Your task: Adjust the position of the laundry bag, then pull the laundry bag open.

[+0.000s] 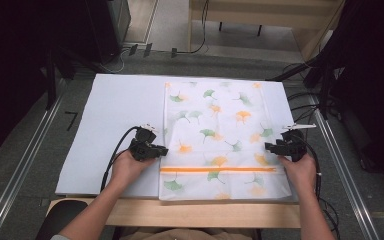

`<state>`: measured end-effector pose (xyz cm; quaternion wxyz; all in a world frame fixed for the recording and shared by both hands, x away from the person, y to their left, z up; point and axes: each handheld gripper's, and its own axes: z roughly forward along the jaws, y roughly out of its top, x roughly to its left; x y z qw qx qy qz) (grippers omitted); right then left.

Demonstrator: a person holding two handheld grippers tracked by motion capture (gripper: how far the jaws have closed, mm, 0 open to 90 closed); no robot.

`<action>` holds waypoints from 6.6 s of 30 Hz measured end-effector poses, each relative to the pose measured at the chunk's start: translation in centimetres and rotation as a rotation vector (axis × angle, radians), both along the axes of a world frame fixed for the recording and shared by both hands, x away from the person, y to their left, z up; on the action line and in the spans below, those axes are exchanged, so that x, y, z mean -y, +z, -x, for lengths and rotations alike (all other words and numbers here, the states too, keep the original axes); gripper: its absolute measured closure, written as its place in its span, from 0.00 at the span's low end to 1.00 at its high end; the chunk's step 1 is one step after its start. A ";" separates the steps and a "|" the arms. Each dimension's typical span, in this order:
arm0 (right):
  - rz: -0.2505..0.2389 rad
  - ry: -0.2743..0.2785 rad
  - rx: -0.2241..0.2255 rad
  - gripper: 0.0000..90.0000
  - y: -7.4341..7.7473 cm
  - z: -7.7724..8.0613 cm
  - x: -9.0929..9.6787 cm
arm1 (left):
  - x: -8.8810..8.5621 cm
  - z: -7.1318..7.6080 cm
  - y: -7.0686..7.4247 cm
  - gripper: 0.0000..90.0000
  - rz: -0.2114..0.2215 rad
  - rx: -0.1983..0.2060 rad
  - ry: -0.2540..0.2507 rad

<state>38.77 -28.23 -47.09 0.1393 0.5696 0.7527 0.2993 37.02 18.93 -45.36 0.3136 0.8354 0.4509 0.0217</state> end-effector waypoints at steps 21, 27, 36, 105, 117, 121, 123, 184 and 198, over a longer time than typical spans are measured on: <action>0.042 -0.013 0.008 1.00 0.7 0.0 -1.6 | -0.8 -0.6 0.4 1.00 0.072 -0.050 0.015; 0.006 0.006 -0.003 1.00 1.0 0.0 -1.9 | -1.6 -0.7 1.0 1.00 0.080 -0.026 0.030; -0.023 0.081 0.001 1.00 1.4 -0.6 -4.1 | -4.8 -0.9 1.5 1.00 0.045 -0.038 0.069; -0.094 0.250 0.009 0.64 3.2 0.2 -8.3 | -10.0 0.1 3.6 0.44 0.093 0.030 0.115; -0.099 0.253 -0.033 0.66 4.1 3.1 -7.2 | -8.5 0.4 4.1 0.44 0.089 0.044 0.063; -0.096 0.240 -0.048 0.67 4.1 3.7 -6.8 | -7.8 0.3 4.3 0.44 0.086 0.050 0.042; -0.096 0.232 -0.052 0.68 4.0 4.0 -6.6 | -7.3 0.3 4.3 0.44 0.080 0.048 0.024; -0.079 0.190 -0.185 0.90 1.1 4.0 -9.2 | -1.2 -1.0 3.6 0.44 0.021 0.045 -0.136; -0.142 0.232 -0.131 1.00 2.8 4.1 -8.3 | 0.4 -0.5 3.5 0.46 0.033 0.047 -0.180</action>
